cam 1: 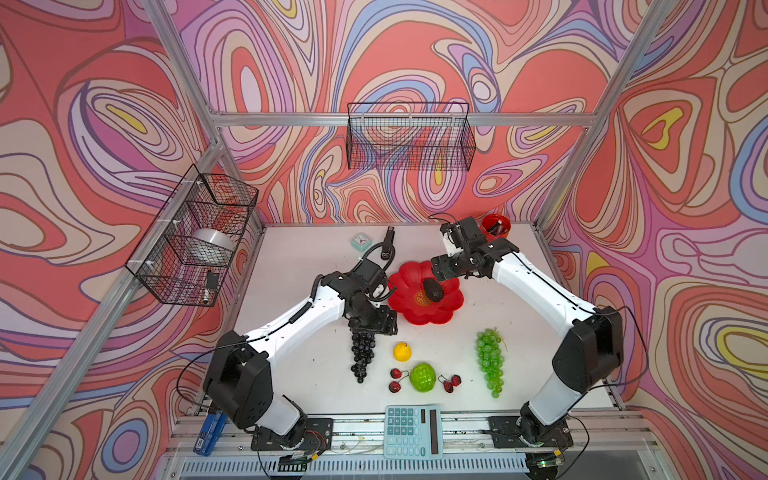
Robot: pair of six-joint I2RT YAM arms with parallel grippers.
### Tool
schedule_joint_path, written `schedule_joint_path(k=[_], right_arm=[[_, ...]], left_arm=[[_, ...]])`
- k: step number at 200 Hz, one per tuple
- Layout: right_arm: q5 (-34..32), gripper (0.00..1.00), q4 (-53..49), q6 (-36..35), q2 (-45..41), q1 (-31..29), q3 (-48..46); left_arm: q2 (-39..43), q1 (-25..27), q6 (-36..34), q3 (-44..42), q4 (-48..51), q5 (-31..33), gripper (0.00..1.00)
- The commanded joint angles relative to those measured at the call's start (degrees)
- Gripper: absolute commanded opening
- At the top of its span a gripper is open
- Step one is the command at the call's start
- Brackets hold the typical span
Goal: Place and organize the fake fruits in the fruit bowl
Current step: 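Open the right gripper to release the fruit while the left gripper grasps the yellow pear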
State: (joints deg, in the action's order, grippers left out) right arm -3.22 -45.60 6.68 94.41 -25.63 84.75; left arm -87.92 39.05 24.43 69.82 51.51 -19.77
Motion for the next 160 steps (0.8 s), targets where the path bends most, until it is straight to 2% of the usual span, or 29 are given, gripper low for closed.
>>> schedule_joint_path(k=[1,29,59,103,160], right_arm=[[-1.5,0.82,3.1,1.4,-3.2,-0.3,-5.9],[1.0,0.80,4.8,3.8,-8.1,-0.3,-12.3],[0.0,0.80,6.3,5.2,-11.7,-0.2,-17.4],[-1.7,0.80,6.6,5.5,-14.3,-0.3,-19.6],[-2.4,0.80,6.8,5.1,-14.0,-0.2,-20.2]], left_arm=[[-1.8,4.6,0.9,2.9,2.9,2.8,0.82],[-4.8,8.1,3.1,3.6,0.6,4.1,0.82],[-9.8,8.9,3.7,4.7,0.2,4.8,0.82],[-15.2,9.3,2.2,5.8,-1.5,5.7,0.85],[-19.5,9.3,2.3,6.6,-3.0,6.4,0.77]])
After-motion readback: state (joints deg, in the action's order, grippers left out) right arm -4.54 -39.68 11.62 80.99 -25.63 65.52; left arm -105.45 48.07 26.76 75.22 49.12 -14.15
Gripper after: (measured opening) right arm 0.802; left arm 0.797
